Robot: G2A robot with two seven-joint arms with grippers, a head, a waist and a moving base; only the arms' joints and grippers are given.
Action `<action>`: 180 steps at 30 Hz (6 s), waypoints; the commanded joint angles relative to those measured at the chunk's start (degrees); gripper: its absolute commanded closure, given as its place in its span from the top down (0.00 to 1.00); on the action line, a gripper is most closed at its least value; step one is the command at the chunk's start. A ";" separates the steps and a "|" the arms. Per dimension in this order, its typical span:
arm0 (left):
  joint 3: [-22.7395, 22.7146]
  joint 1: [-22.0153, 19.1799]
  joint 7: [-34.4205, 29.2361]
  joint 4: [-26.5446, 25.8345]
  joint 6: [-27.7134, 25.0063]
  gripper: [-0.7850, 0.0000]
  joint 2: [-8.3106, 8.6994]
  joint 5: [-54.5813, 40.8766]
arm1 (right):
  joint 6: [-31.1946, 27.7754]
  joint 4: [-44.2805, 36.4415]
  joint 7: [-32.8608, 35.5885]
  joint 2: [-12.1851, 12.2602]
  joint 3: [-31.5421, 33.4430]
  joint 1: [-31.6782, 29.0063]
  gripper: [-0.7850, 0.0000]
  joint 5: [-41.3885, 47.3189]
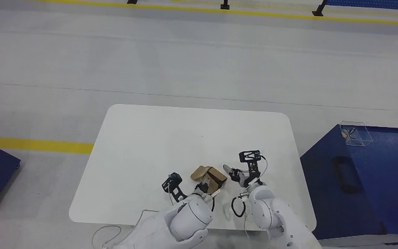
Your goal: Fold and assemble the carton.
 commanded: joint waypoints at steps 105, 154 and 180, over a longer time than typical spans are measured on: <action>-25.01 28.24 -4.89 8.30 -77.30 1.00 -10.45 10.61 | -1.44 9.25 -10.58 -5.55 -8.16 7.91 1.00 -6.90; -27.93 25.21 -7.31 16.64 -80.62 1.00 -17.00 31.53 | -2.03 13.56 -8.45 -7.31 1.89 7.39 1.00 -5.48; -30.64 26.54 -19.01 12.70 -52.42 1.00 -16.88 40.47 | -9.50 14.44 -5.29 -6.64 4.62 5.00 1.00 -4.49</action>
